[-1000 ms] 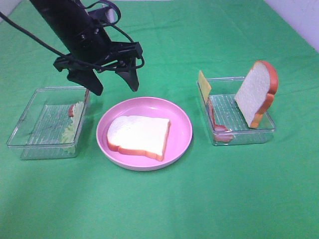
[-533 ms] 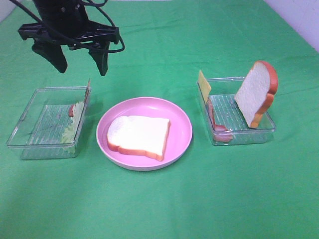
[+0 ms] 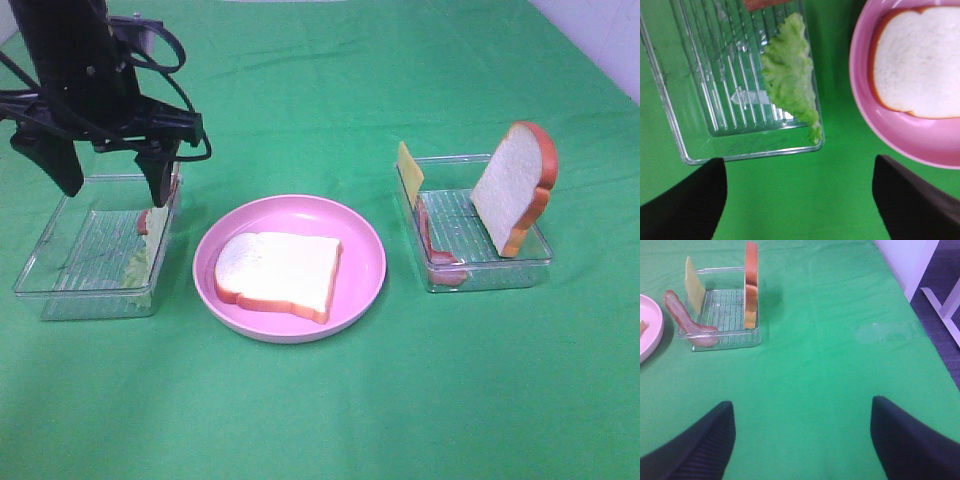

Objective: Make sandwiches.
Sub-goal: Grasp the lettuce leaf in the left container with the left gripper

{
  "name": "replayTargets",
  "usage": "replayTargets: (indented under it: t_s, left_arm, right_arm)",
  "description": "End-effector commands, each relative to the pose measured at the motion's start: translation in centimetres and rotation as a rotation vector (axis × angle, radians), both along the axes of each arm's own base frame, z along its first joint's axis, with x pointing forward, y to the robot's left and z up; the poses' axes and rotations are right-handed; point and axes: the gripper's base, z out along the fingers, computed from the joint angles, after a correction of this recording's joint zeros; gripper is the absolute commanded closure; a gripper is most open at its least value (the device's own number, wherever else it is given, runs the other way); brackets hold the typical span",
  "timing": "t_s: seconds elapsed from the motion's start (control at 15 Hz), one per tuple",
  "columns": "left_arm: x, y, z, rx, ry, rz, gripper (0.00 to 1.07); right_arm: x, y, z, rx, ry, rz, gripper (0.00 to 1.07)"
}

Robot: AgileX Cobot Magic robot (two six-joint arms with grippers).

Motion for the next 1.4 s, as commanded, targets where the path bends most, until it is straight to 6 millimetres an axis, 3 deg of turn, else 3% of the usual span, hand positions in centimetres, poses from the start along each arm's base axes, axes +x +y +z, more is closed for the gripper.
replayTargets:
  t_s: [0.07,0.4,0.67,0.93,1.27,1.4]
  left_arm:
    - [-0.7,0.3,-1.3,0.055,0.079,0.024,0.3]
    - [0.4,-0.3,-5.5,0.073,0.137,0.03,0.3]
    - [1.2,-0.7,-6.4,0.039,0.081,0.034,0.32]
    - [1.5,-0.8,-6.4,0.026,0.054,0.05,0.59]
    - [1.8,-0.7,-7.5,0.039,0.07,0.052,0.85]
    - [1.9,-0.7,-7.4,0.033,0.049,0.049,1.03]
  right_arm:
    - [-0.2,0.0,0.1,-0.012,-0.025,0.0,0.36]
    - [-0.2,0.0,0.1,-0.012,-0.025,0.0,0.36]
    - [-0.2,0.0,0.1,-0.012,-0.025,0.0,0.36]
    - [-0.2,0.0,0.1,-0.012,-0.025,0.0,0.36]
    - [-0.2,0.0,0.1,-0.012,-0.025,0.0,0.36]
    - [-0.2,0.0,0.1,-0.012,-0.025,0.0,0.36]
